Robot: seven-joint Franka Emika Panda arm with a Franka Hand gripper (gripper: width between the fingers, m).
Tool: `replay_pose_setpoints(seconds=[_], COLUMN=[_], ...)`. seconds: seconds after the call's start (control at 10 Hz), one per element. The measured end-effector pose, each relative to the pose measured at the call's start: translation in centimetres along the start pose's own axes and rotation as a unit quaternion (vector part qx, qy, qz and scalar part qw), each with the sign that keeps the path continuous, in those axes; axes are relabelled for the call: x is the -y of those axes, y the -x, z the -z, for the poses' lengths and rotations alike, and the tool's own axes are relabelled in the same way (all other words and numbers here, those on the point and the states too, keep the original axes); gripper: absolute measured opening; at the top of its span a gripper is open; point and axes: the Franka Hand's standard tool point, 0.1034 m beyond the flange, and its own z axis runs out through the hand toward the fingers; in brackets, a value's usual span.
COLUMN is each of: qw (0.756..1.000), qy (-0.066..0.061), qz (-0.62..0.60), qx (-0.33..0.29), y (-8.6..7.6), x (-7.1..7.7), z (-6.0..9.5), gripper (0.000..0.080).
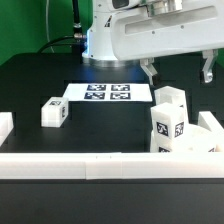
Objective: Assemble stool
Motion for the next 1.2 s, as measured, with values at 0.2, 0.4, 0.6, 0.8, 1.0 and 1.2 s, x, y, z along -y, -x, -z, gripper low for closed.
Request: replay_pose_setpoints(seconds=[0.2,0.4,0.6,0.8,1.0,1.2], qw=[0.998,0.986,0.956,0.914,0.89,0.861], qy=[0.002,0.012,0.026,0.043,0.05,0.057], qz=[0.066,0.167,0.292,0.404,0.453,0.504], qx=[-0.001,0.0,0.006,0.022,0.022,0.026], y=[-0.1,-0.1,0.1,0.9,0.5,0.4], x=[-0.2,-0.4,-0.6,-0.6,-1.0,-1.3], z=[0.0,0.0,-0.4,-1.4,-1.3,-1.4], gripper=[0.0649,0.0649,0.0649,0.0649,0.0649,0.0649])
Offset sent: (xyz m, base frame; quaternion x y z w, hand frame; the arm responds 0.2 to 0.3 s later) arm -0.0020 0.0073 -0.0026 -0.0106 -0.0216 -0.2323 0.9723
